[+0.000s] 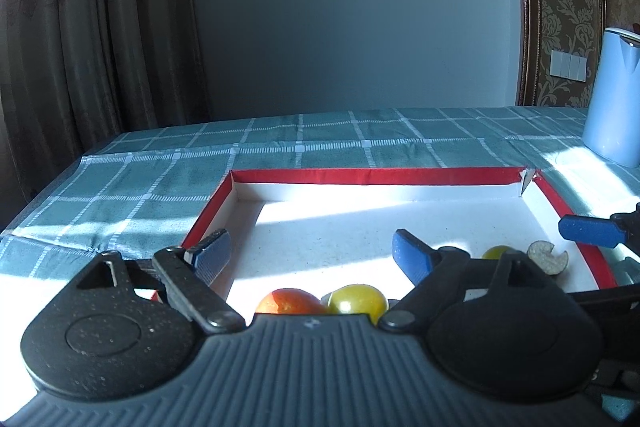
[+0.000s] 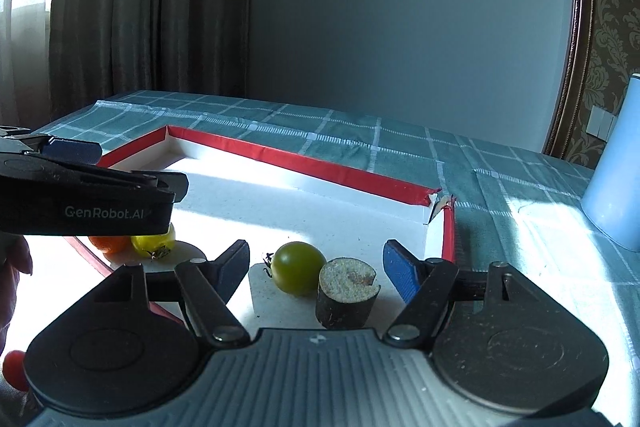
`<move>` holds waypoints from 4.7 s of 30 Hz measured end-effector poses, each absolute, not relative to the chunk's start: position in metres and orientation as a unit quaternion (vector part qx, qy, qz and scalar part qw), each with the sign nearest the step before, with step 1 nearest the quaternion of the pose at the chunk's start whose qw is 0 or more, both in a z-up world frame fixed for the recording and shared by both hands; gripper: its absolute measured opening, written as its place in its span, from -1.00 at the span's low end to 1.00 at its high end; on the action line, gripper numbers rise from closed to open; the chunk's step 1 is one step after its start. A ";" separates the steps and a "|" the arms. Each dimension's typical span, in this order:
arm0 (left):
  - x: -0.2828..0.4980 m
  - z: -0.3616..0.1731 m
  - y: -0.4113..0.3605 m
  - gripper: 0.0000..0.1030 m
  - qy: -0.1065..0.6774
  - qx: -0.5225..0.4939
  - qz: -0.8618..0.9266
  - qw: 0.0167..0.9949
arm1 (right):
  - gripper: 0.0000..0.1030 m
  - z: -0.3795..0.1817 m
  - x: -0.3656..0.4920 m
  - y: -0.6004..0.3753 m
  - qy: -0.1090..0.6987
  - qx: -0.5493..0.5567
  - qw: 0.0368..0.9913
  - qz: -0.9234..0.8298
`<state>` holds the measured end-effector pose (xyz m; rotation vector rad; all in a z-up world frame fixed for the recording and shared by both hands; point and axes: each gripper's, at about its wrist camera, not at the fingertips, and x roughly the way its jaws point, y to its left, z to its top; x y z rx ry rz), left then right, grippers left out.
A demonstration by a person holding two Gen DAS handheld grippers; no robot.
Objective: Organize fruits
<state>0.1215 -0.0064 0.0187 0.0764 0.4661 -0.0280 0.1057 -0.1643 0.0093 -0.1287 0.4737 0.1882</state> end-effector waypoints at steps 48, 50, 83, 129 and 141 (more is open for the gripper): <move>-0.013 -0.016 0.024 0.56 0.277 0.136 -0.147 0.940 | 0.53 0.009 0.018 -0.210 0.214 0.013 0.970 0.112; -0.011 -0.016 0.025 0.48 0.282 0.131 -0.146 0.939 | 0.53 0.009 0.019 -0.209 0.216 0.010 0.970 0.114; -0.014 -0.017 0.022 -0.30 0.279 0.139 -0.152 0.938 | 0.53 -0.003 0.001 -0.195 0.242 -0.061 0.959 0.133; -0.016 -0.019 0.013 -0.56 0.273 0.148 -0.112 0.944 | -0.41 -0.007 0.000 -0.174 0.248 -0.082 0.953 0.152; -0.017 -0.016 0.019 -0.57 0.266 0.137 -0.089 0.950 | -0.41 -0.002 -0.005 -0.183 0.219 -0.072 0.965 0.127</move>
